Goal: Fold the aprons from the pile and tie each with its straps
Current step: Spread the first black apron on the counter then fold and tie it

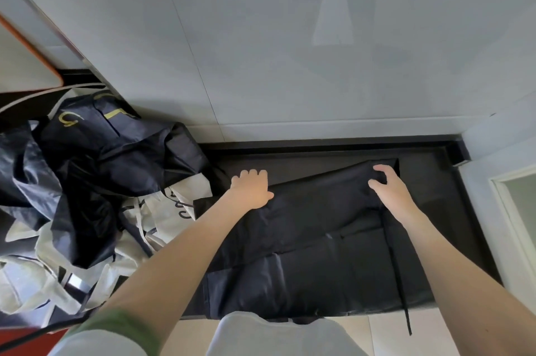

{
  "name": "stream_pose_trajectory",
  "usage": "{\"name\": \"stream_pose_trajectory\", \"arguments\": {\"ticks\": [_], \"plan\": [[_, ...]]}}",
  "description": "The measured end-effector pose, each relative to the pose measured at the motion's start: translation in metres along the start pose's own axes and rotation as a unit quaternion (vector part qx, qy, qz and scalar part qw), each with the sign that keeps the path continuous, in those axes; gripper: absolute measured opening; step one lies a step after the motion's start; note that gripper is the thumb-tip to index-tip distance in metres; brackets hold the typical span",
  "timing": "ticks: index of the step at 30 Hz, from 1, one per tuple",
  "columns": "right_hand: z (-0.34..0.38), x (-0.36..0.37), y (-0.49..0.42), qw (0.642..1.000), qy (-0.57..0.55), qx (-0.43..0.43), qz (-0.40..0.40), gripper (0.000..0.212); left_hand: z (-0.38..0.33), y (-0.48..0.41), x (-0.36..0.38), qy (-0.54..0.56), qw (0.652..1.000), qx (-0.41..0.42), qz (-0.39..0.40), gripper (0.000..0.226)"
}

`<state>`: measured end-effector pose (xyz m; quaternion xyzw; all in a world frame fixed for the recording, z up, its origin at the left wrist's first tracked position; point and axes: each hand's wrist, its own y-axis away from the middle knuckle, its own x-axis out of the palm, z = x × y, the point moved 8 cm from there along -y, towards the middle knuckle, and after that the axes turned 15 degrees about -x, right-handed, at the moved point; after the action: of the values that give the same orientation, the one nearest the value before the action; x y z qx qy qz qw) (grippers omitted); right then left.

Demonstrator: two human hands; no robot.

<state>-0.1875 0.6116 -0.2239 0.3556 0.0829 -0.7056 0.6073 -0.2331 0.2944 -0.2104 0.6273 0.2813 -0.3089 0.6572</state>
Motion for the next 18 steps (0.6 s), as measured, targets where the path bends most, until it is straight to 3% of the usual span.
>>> {"name": "stream_pose_trajectory", "arguments": {"ticks": [4,7,9,11,13,16,18], "plan": [[0.006,-0.009,0.002,0.998,0.049,-0.001,-0.036,0.055,0.005,-0.011,0.011,0.024,0.999,-0.036,-0.014,0.054],[0.002,-0.001,0.000,0.995,0.091,0.020,0.029,0.074,0.010,-0.016,0.019,0.055,0.997,-0.049,0.005,0.044],[-0.002,0.007,0.000,0.986,0.131,0.029,0.097,0.076,0.009,-0.018,0.026,0.048,0.998,-0.031,0.032,0.035],[-0.006,0.010,-0.001,0.978,0.166,0.029,0.125,0.056,0.008,-0.017,0.028,0.036,0.999,-0.009,0.036,0.033],[-0.003,0.002,-0.003,0.984,0.164,0.017,0.066,0.020,0.006,-0.016,0.024,0.026,0.999,0.012,0.022,0.031],[-0.007,-0.010,-0.006,0.991,0.128,-0.007,-0.039,0.026,0.006,-0.017,0.014,-0.013,0.999,0.024,-0.019,0.026],[-0.012,-0.012,-0.004,0.994,0.108,0.009,-0.033,0.023,0.005,-0.018,0.000,-0.037,0.997,0.019,-0.062,0.025]]}}
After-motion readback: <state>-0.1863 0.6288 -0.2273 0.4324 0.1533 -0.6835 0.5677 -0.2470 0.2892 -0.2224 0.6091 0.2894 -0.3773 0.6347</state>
